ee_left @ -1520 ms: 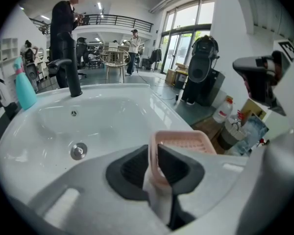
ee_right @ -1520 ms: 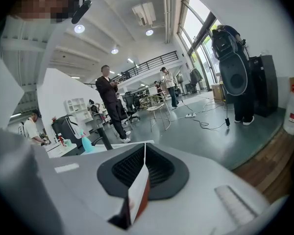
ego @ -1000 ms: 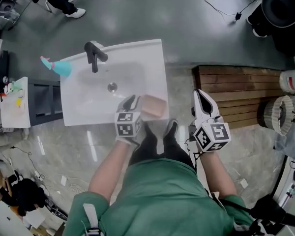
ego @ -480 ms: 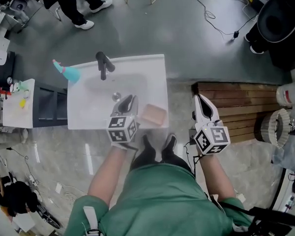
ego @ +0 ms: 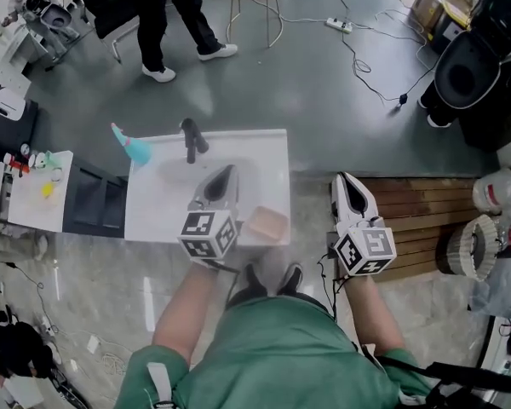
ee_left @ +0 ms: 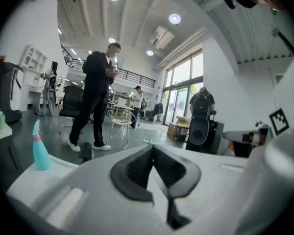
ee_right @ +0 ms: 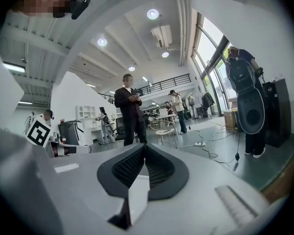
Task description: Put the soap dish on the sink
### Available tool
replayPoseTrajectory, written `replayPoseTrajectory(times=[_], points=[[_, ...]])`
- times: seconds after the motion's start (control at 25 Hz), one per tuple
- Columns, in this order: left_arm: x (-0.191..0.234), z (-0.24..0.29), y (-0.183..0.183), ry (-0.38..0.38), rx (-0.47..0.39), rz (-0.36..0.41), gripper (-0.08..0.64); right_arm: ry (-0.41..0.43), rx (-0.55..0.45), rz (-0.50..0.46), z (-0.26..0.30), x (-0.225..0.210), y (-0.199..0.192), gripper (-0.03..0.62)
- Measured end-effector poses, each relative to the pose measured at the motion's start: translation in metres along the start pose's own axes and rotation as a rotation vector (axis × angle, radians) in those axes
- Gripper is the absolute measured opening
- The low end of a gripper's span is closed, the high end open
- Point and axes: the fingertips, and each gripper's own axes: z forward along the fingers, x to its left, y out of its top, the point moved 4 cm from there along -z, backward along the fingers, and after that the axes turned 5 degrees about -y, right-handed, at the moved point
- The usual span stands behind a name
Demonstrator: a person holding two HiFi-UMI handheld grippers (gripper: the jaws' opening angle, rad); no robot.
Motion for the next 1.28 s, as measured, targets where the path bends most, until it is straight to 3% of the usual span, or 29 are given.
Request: replayPoseTrajectory(times=[0.6,0.92,1.28], points=[[-0.013,-0.032,0.088,0.018,-0.197,0.129,-0.002,0.034,-0.159,-0.077,-0.001,0.022,0.074,0.008],[-0.01,-0.041,0.106,0.029,-0.256,0.127,-0.002,0.05,-0.206,-0.135,-0.001,0.035,0.096,0.008],[-0.012,-0.038,0.116,0.033,-0.272,0.144,-0.002,0.041,-0.225,-0.133,0.001,0.027,0.104,0.008]])
